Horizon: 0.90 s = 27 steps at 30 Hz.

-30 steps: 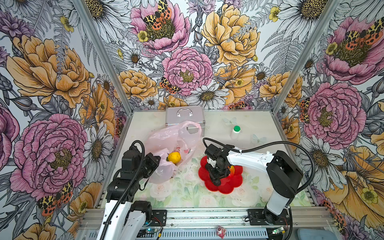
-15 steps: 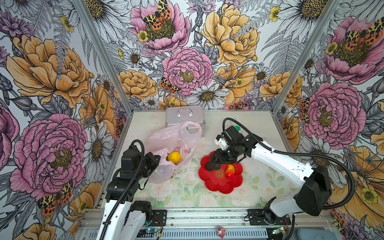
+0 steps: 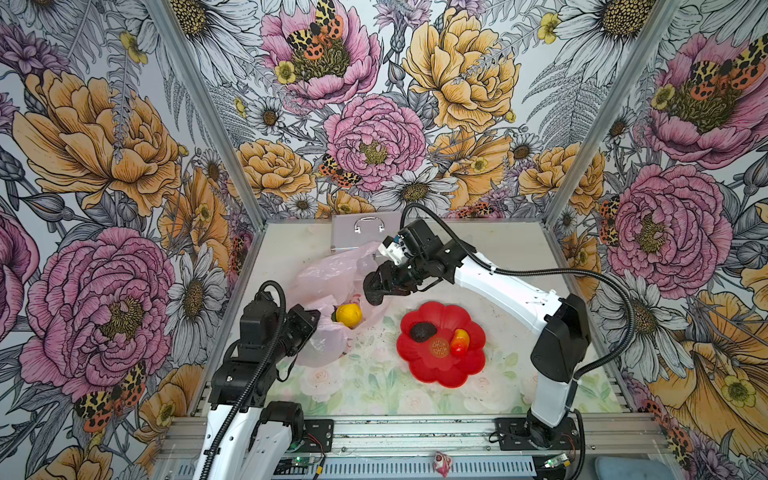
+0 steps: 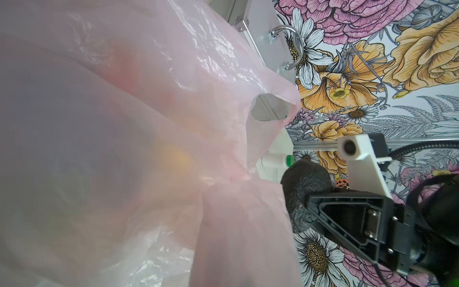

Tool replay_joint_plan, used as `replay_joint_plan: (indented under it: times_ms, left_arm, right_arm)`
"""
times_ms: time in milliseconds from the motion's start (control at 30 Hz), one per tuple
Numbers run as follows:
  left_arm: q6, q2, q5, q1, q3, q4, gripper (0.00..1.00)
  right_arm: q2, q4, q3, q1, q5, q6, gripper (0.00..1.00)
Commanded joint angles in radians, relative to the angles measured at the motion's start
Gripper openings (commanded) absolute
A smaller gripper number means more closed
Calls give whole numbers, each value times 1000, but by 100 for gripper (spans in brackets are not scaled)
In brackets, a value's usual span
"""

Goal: Place the fruits into the plastic bag
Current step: Place the fruit in the plastic bag.

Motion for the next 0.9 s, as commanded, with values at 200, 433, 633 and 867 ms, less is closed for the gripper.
replay_joint_plan:
  times_ms: [200, 433, 633, 867]
  left_arm:
    - [-12, -6, 1, 7, 8, 54, 0]
    - [-2, 25, 12, 7, 8, 78, 0]
    - [4, 63, 24, 7, 8, 108, 0]
    - [14, 112, 31, 9, 22, 138, 0]
  right_arm:
    - [159, 23, 156, 73, -69, 38, 39]
    - [221, 22, 184, 95, -94, 49, 39]
    - [253, 21, 206, 108, -118, 49, 52]
    - [267, 20, 227, 106, -135, 37, 61]
